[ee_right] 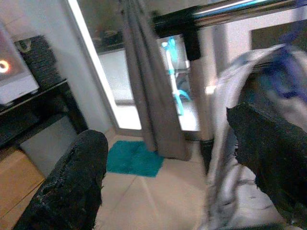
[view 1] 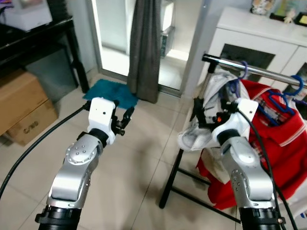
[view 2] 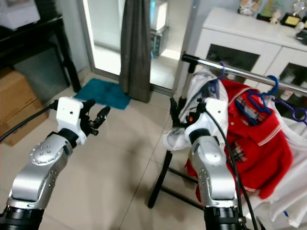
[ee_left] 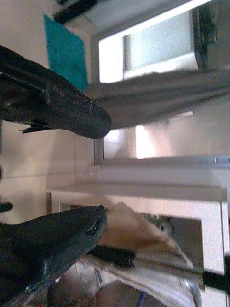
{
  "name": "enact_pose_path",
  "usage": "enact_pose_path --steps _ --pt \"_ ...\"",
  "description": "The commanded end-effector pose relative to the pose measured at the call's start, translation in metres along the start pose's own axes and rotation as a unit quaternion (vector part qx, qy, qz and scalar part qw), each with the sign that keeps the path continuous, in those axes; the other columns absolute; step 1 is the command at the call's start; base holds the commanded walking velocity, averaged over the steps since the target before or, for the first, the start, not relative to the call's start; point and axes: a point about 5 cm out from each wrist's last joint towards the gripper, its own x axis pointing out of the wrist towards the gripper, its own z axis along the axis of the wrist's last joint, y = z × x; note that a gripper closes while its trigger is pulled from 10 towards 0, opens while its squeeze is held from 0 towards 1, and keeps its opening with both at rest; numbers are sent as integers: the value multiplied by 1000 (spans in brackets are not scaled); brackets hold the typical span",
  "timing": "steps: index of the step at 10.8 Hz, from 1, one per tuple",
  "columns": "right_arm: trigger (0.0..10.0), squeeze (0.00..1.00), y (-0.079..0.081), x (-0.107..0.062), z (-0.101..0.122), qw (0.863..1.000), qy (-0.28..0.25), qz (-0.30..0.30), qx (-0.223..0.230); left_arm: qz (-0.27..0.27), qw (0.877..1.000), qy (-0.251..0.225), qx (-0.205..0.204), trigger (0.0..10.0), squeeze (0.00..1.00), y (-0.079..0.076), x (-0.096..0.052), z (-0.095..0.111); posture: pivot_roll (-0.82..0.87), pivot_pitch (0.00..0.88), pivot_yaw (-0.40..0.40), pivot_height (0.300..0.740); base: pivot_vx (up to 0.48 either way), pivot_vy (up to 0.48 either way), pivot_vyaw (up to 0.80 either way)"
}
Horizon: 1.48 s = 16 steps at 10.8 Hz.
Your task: Hang hanger
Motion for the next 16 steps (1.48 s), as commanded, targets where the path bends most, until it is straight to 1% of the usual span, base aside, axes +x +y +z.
enact_pose_path --steps 1,6,7,9,11,12,16 --pt "10000 0 -8 -1 1 1000 0 -17 -3 -8 1000 -5 1 10000 0 -6 3 3 49 0 -57 740 304 0 0" --pt "10000 0 -6 0 1 1000 -1 -15 -1 1 1000 -10 1 10000 0 -3 4 4 52 0 -58 740 292 0 0" --pt "10000 0 -7 1 0 1000 1 -21 -6 -1 1000 -23 -9 10000 0 -4 3 7 53 0 -58 740 0 0 0" --pt "10000 0 -11 2 -2 999 7 -35 -20 1 1000 -27 -3 10000 0 -4 4 9 57 0 -60 740 0 0 0" --pt "10000 0 -14 3 0 998 6 -49 -28 -3 1000 -25 17 10000 0 -4 3 9 57 0 -57 740 0 0 659" --pt "10000 0 -15 3 0 998 6 -51 -24 -1 1000 -24 19 10000 0 -4 3 8 56 0 -55 740 0 0 800" --pt "10000 0 -14 2 0 998 4 -54 -26 0 1000 -21 19 10000 0 -4 3 7 55 0 -52 740 0 -266 748"
